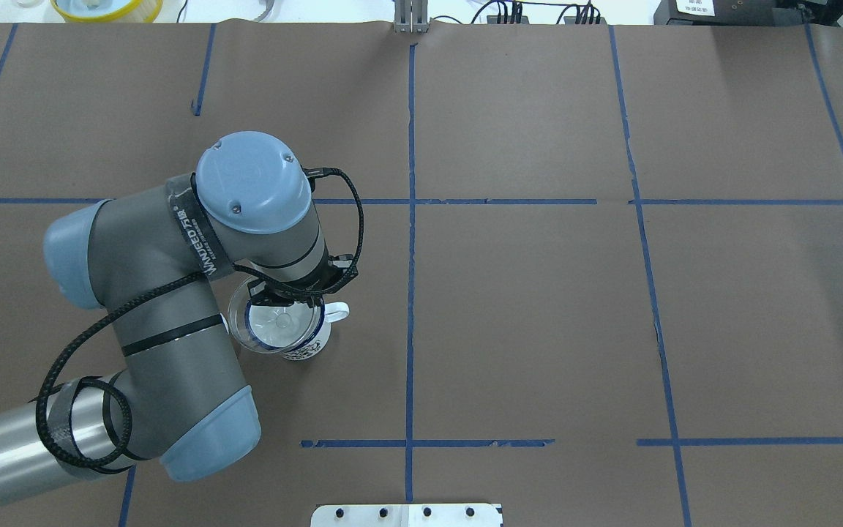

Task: Remove funnel from cup
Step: 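Lift the glass funnel out of the mug with the left gripper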

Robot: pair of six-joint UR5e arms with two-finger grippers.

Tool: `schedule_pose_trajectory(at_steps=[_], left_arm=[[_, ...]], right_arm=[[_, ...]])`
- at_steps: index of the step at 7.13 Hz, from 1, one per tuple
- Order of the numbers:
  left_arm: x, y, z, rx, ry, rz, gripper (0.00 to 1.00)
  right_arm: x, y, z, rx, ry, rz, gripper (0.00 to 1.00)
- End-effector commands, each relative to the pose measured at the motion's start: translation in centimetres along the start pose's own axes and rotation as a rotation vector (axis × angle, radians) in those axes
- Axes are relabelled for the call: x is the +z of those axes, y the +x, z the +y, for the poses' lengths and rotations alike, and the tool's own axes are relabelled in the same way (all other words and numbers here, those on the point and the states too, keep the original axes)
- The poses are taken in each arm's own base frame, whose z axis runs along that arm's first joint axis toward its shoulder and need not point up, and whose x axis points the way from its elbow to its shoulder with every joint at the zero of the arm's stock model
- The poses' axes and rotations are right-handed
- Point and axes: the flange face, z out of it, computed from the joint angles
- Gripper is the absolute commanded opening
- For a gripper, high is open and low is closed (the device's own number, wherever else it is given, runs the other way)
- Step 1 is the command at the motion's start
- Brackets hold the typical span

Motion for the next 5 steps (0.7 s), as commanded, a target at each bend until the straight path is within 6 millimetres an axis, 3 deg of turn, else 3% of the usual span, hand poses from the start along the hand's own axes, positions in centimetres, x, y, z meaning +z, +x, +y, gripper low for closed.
schedule_pose_trajectory(at_steps=[1, 3, 5], left_arm=[[-5.2, 0.6, -0.1, -0.022, 0.023, 0.018, 0.00], [-7.6, -0.6, -4.6, -0.129, 0.142, 0.046, 0.00], [-11.2, -2.3, -11.2, -0.244, 0.240, 0.192, 0.00]], right_arm=[[0.0, 0.0, 0.0, 0.000, 0.000, 0.000, 1.00], [0.0, 0.0, 0.0, 0.000, 0.000, 0.000, 1.00], [0.0, 0.0, 0.0, 0.000, 0.000, 0.000, 1.00]])
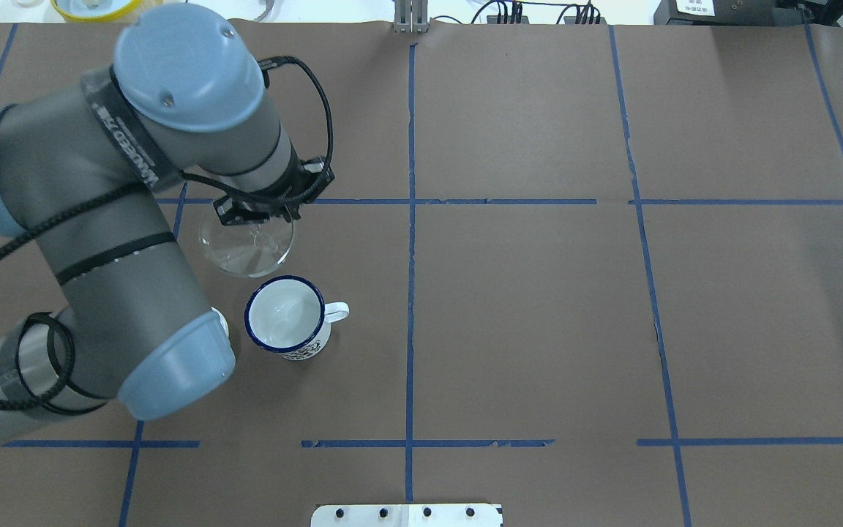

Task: Remove funnel from cup
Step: 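Lift the glass funnel out of the mug with the left gripper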

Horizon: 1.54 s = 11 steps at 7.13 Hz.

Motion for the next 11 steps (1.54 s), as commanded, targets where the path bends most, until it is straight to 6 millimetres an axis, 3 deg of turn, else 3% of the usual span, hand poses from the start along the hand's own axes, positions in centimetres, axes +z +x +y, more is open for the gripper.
schedule_pose_trajectory(at_steps=[1, 2, 4, 5, 8, 10, 11], left_arm=[[0.4, -1.0, -7.6, -0.144, 0.088, 0.171, 0.00], [3.7, -1.7, -10.6, -0.200, 0.120, 0.214, 0.00], [8.3, -1.3, -14.0, -0.300, 0.220, 0.341, 0.00], [10.7, -1.5, -15.1, -0.353, 0.231, 0.393, 0.00], [16.4, -2.9, -16.4, -0.376, 0.236, 0.303, 0.00], [16.8, -2.9, -16.6, -0.360, 0.228, 0.388, 0.00], [17.6, -3.2, -17.7, -0.361, 0.296, 0.448, 0.00]], right_arm=[[0.0, 0.0, 0.0, 0.000, 0.000, 0.000, 1.00], [0.0, 0.0, 0.0, 0.000, 0.000, 0.000, 1.00], [0.0, 0.0, 0.0, 0.000, 0.000, 0.000, 1.00], [0.0, 0.0, 0.0, 0.000, 0.000, 0.000, 1.00], [0.0, 0.0, 0.0, 0.000, 0.000, 0.000, 1.00], [0.0, 0.0, 0.0, 0.000, 0.000, 0.000, 1.00], [0.0, 0.0, 0.0, 0.000, 0.000, 0.000, 1.00]])
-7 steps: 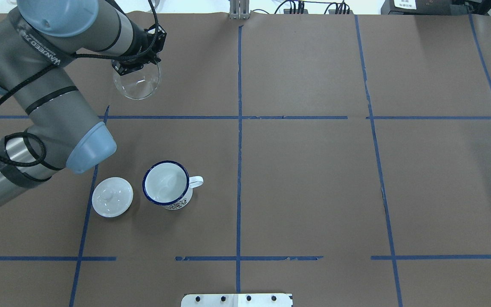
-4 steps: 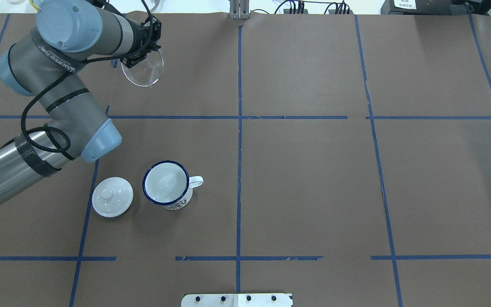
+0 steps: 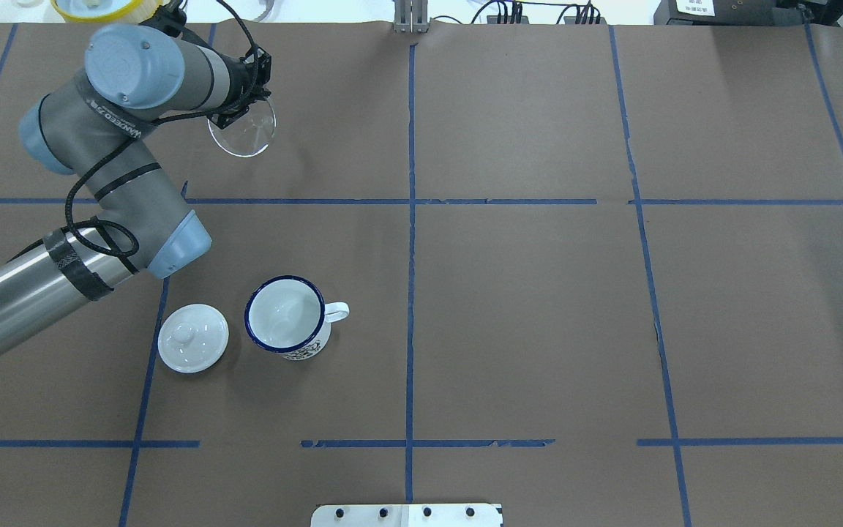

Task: Remove funnel from cup
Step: 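Carry the funnel farther from the robot and set it down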

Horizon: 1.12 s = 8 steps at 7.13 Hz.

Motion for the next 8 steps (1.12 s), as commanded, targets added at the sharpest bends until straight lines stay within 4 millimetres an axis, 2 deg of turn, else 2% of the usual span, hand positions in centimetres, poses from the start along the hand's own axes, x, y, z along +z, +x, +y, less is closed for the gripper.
schedule_pose_trajectory(at_steps=[1, 3, 6, 7, 8], left_arm=[[1.1, -0.5, -1.2, -0.005, 0.074, 0.135, 0.00], [1.8, -3.6, 0.7, 0.002, 0.036, 0.155, 0.00], [2.7, -5.1, 2.2, 0.012, 0.025, 0.151, 0.00], [2.9, -5.3, 2.7, 0.015, 0.019, 0.147, 0.13], [2.7, -5.3, 2.7, 0.015, 0.018, 0.150, 0.34]], right_arm=[[0.0, 0.0, 0.0, 0.000, 0.000, 0.000, 1.00], [0.0, 0.0, 0.0, 0.000, 0.000, 0.000, 1.00], [0.0, 0.0, 0.0, 0.000, 0.000, 0.000, 1.00], [0.0, 0.0, 0.0, 0.000, 0.000, 0.000, 1.00], [0.0, 0.0, 0.0, 0.000, 0.000, 0.000, 1.00]])
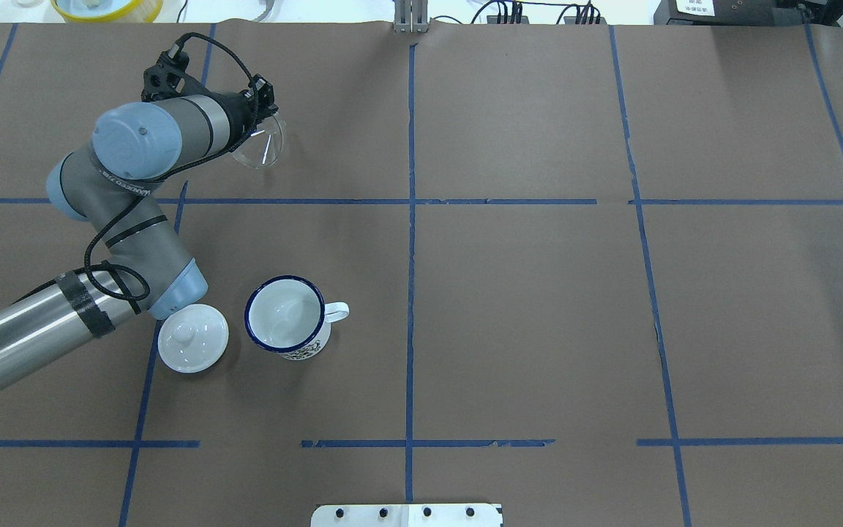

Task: Remove funnel from cup
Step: 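Carry the funnel farther from the robot and set it down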

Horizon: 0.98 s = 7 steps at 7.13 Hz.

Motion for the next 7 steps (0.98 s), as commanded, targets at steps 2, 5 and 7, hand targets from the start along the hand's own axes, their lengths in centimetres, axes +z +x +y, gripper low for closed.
schedule_pose_trajectory(at_steps=[2, 5, 7], left_arm=[[-0.5, -0.4, 0.2, 0.016, -0.008, 0.004, 0.81], [-8.3, 3.5, 2.6, 0.031, -0.138, -0.172, 0.84], [-14.0, 4.2, 2.4, 0.065, -0.138, -0.235, 0.96]], right_arm=[[0.0, 0.0, 0.0, 0.000, 0.000, 0.000, 1.00], [0.0, 0.0, 0.0, 0.000, 0.000, 0.000, 1.00], [0.0, 0.0, 0.0, 0.000, 0.000, 0.000, 1.00]])
